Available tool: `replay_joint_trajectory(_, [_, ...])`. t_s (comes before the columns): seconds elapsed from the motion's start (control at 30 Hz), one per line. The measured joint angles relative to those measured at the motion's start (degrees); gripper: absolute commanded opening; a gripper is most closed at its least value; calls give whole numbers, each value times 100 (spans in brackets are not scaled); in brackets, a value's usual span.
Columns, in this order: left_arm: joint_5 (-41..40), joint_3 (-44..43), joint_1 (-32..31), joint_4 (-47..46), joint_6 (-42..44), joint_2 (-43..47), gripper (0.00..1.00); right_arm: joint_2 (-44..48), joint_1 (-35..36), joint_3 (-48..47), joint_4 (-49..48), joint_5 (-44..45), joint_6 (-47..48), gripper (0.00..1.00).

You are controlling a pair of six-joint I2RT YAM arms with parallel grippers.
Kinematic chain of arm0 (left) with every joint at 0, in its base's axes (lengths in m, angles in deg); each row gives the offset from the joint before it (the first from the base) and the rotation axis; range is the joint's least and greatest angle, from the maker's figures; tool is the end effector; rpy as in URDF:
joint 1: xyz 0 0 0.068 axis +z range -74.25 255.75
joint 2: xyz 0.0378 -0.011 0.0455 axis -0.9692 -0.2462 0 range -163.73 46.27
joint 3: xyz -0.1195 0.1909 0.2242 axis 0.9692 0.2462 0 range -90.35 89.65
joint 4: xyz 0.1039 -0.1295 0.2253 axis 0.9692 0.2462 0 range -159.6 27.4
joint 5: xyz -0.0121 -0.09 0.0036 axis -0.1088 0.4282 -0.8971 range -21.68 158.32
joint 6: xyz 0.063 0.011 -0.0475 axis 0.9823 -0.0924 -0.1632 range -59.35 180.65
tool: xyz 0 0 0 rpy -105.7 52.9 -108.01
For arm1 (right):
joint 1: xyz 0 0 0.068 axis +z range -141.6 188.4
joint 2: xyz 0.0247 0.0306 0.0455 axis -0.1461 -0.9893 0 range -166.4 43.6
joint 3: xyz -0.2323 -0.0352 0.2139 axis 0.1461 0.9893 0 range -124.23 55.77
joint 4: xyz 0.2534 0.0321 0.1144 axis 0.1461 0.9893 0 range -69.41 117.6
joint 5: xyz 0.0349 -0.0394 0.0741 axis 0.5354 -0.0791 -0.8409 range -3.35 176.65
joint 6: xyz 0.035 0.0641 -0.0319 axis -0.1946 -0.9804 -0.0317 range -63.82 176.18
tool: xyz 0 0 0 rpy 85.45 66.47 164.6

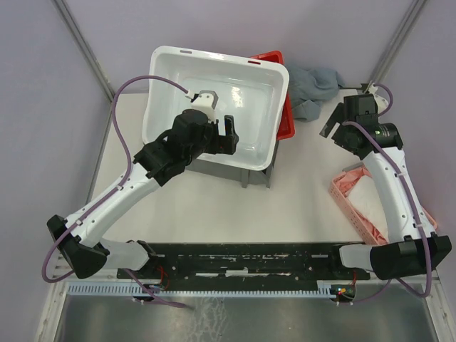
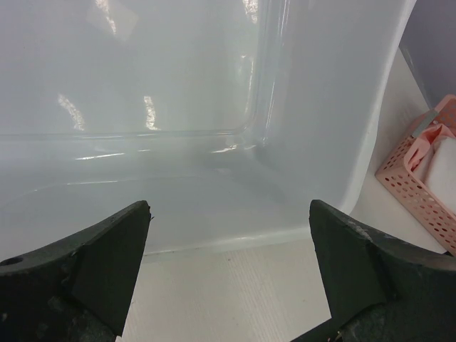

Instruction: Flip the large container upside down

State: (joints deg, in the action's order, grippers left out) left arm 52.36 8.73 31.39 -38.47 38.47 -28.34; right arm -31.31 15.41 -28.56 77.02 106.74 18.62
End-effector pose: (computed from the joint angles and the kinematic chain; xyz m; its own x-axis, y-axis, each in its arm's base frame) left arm 0.2428 -0.2109 0.4425 -0.4643 -0.0536 -0.8840 0.3439 0.9089 -0.2357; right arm 0.2855 0.0114 0.4142 -0.5035 0.5149 -0.6938 0.5361 0.8159 0.2165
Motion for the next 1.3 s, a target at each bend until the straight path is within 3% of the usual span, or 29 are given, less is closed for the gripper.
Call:
replay_joint_trajectory(0.63, [2, 11, 0, -2, 79, 0, 99, 197, 0, 221, -195, -66, 17, 99])
replay_joint_trajectory(0.97, [612, 496, -2, 177, 251, 85, 99, 352, 13, 527, -726, -1021, -7, 99])
replay_joint_trajectory(1.17, [551, 476, -7, 315, 323, -68, 99, 549, 452, 1333, -920, -1335, 42, 99])
replay_joint_trajectory(1.3, [411, 396, 101, 308, 304, -442, 99, 304, 804, 1375, -973, -1486, 107, 99])
